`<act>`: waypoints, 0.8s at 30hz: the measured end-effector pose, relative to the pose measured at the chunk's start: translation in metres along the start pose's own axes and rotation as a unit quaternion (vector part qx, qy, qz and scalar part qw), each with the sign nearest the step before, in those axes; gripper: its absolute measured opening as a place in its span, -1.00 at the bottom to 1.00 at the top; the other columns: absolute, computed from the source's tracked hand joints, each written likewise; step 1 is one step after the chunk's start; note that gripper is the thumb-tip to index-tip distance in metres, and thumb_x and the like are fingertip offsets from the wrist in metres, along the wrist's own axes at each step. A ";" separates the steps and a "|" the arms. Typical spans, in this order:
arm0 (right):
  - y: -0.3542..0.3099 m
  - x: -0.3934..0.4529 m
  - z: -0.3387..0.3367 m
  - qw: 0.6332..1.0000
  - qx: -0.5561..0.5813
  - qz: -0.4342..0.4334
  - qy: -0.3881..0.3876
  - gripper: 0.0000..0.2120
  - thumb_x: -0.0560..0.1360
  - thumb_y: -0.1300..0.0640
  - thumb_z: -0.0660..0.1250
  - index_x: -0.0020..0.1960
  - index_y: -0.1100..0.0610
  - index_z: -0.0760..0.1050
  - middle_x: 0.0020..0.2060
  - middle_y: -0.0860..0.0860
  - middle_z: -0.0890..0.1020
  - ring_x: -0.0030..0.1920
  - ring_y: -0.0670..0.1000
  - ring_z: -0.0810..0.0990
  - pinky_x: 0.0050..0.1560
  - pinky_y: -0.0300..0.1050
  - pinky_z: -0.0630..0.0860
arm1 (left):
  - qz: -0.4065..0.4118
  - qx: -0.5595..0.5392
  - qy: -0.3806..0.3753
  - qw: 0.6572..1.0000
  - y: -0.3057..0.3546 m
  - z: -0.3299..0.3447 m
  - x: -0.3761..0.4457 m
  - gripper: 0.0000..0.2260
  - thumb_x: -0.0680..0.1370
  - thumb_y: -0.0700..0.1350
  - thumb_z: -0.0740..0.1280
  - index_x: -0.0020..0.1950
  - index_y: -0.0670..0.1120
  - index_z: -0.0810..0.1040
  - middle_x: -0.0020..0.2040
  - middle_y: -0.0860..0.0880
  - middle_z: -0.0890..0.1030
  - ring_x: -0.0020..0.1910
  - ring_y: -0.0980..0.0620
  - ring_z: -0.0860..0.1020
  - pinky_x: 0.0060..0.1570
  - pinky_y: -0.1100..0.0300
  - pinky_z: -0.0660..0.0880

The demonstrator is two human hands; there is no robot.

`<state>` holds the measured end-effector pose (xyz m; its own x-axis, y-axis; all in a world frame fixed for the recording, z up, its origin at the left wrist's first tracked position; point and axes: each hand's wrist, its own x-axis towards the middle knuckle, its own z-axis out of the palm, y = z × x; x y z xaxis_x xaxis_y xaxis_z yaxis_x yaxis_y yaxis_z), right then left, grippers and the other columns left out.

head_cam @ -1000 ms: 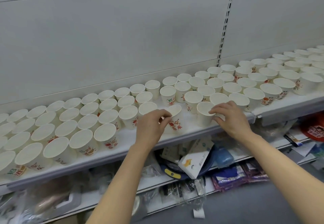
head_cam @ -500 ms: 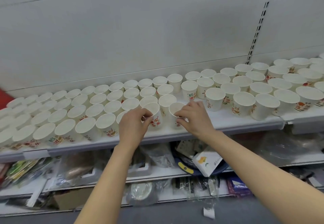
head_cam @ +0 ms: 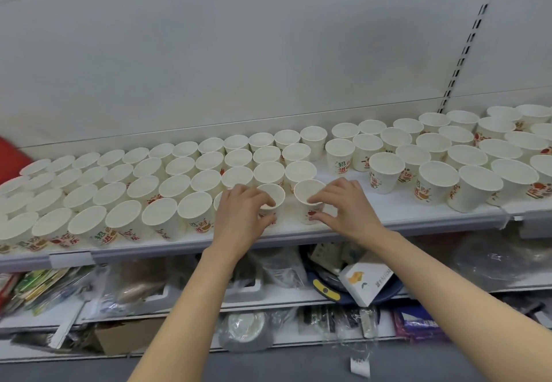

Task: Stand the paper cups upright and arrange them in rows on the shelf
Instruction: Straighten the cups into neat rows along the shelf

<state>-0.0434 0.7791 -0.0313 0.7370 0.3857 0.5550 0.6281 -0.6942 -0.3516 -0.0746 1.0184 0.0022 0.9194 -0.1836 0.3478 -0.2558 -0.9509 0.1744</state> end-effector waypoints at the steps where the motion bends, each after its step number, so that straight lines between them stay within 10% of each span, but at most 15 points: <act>1: 0.000 0.001 0.001 1.000 -0.001 0.000 0.003 -0.77 0.30 0.05 0.50 -0.05 0.02 0.64 -0.14 -0.13 0.65 -0.04 -0.04 0.41 -0.06 -0.06 0.26 | 0.002 0.002 -0.006 1.000 -0.001 0.001 0.001 -0.83 0.41 0.09 0.48 -0.04 0.11 0.64 0.02 0.16 0.65 0.08 0.01 0.48 0.04 0.12 0.28; 16: -0.004 0.012 -0.003 0.991 -0.032 0.031 0.123 -0.77 0.46 -0.08 0.34 -0.03 0.03 0.66 -0.16 -0.11 0.67 -0.08 -0.02 0.53 -0.04 -0.07 0.35 | 0.073 -0.131 0.080 0.985 -0.003 -0.014 0.049 -0.84 0.46 0.14 0.42 -0.06 0.10 0.66 -0.05 0.17 0.67 -0.02 0.06 0.54 -0.01 0.03 0.46; 24: 0.092 0.042 -0.063 0.970 -0.125 0.191 0.082 -0.92 0.40 0.16 0.47 -0.12 0.02 0.66 -0.22 -0.07 0.70 -0.13 0.11 0.54 -0.06 0.00 0.34 | 0.095 -0.087 -0.042 0.991 0.064 0.015 0.134 -0.79 0.50 0.04 0.39 0.12 0.10 0.63 0.02 0.10 0.65 0.06 -0.01 0.49 0.00 0.10 0.39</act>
<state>0.0296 0.6937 0.0071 0.8420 -0.0160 0.5393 0.2214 -0.9012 -0.3725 0.0370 0.9293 0.0461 0.8698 -0.3820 0.3123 -0.4672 -0.8412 0.2723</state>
